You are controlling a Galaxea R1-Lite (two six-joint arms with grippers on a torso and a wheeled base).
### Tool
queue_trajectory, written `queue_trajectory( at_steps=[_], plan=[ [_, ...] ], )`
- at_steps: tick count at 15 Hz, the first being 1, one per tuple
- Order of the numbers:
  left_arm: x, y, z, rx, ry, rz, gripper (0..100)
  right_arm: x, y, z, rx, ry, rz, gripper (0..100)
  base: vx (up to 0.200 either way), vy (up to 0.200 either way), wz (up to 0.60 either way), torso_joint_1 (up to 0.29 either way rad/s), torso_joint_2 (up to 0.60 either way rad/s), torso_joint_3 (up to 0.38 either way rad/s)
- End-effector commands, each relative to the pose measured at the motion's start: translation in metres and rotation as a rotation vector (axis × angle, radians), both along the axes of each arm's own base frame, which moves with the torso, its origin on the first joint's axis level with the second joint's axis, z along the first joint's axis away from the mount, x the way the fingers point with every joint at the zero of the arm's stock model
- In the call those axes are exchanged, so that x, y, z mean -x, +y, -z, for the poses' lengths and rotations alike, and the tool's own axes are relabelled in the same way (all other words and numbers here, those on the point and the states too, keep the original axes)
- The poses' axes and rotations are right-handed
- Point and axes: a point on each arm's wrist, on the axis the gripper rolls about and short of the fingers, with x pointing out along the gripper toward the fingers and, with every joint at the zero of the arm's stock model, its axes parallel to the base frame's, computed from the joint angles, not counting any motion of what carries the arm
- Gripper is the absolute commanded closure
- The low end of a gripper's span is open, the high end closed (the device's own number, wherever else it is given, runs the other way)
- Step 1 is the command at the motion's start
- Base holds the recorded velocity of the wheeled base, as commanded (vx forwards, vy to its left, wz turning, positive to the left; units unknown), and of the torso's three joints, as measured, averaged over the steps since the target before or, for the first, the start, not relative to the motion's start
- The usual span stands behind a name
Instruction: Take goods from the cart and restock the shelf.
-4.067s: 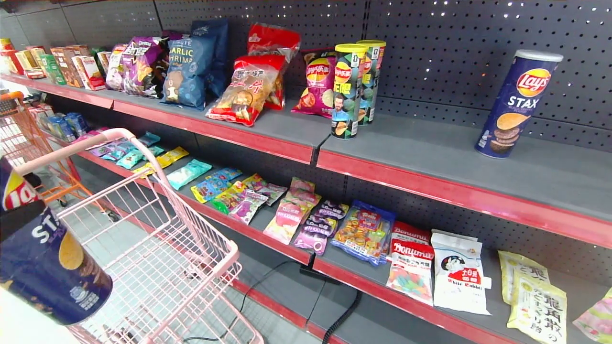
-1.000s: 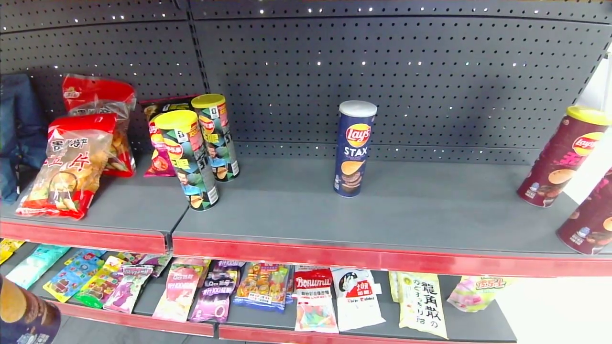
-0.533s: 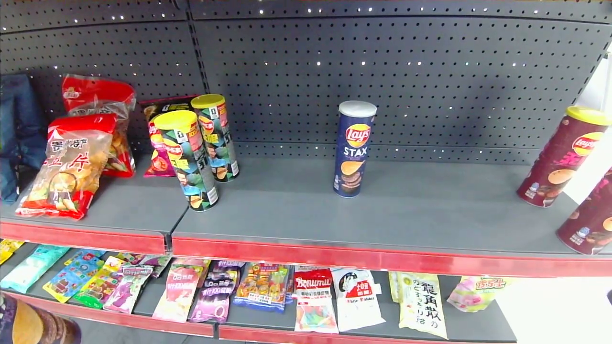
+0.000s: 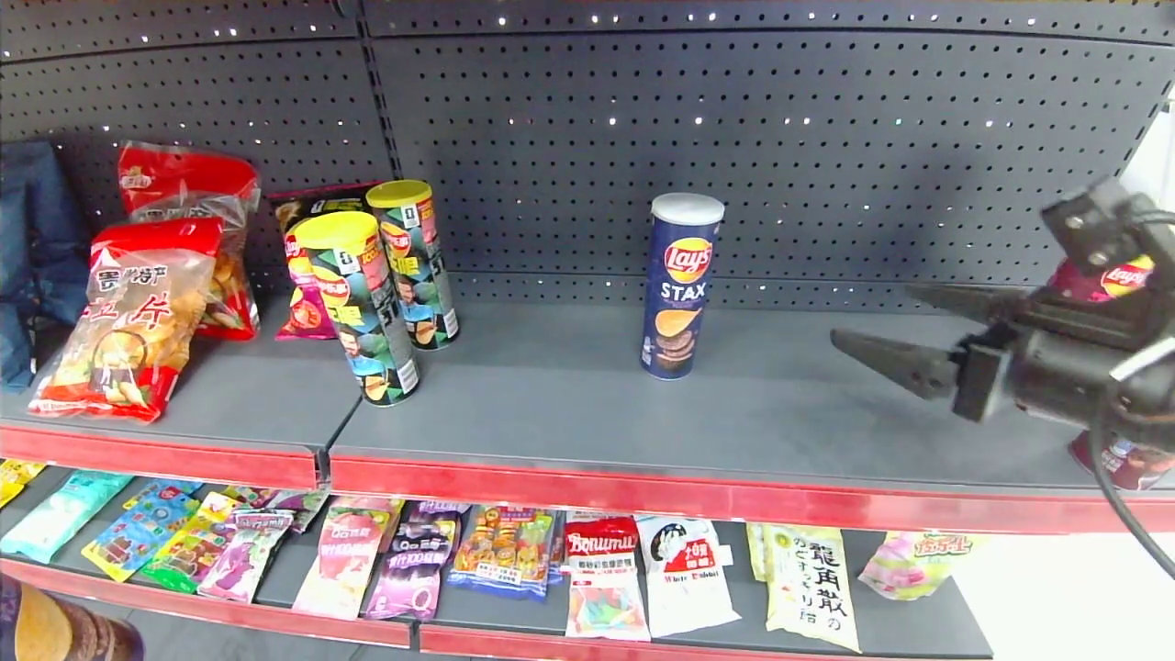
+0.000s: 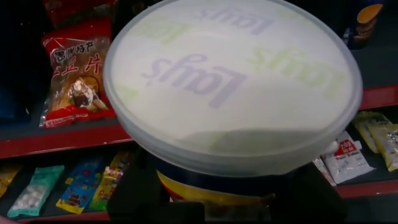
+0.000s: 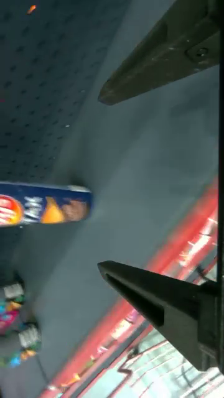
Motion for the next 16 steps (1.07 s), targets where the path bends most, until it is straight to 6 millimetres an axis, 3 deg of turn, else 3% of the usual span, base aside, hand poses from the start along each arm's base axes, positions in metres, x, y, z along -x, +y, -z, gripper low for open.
queue_trajectory(
  at_steps=[1, 5, 8, 16],
  plan=[
    [0.002, 0.0, 0.005, 0.0, 0.001, 0.003, 100, -0.071, 0.028, 0.019, 0.006, 0.056, -0.02, 0, 0.0, 0.0, 0.0, 0.0, 0.0, 0.0],
    [0.0, 0.0, 0.008, 0.011, 0.016, 0.01, 100, -0.084, 0.063, 0.026, 0.013, 0.066, -0.09, 0, 0.0, 0.0, 0.0, 0.0, 0.0, 0.0],
    [-0.001, 0.0, 0.008, 0.012, 0.02, 0.01, 100, -0.099, 0.077, 0.034, 0.023, 0.075, -0.087, 0, 0.0, 0.0, 0.0, 0.0, 0.0, 0.0],
    [-0.001, 0.0, 0.008, 0.012, 0.023, 0.009, 100, -0.131, 0.092, 0.03, -0.017, 0.046, -0.077, 0, 0.0, 0.0, 0.0, 0.0, 0.0, 0.0]
  ],
)
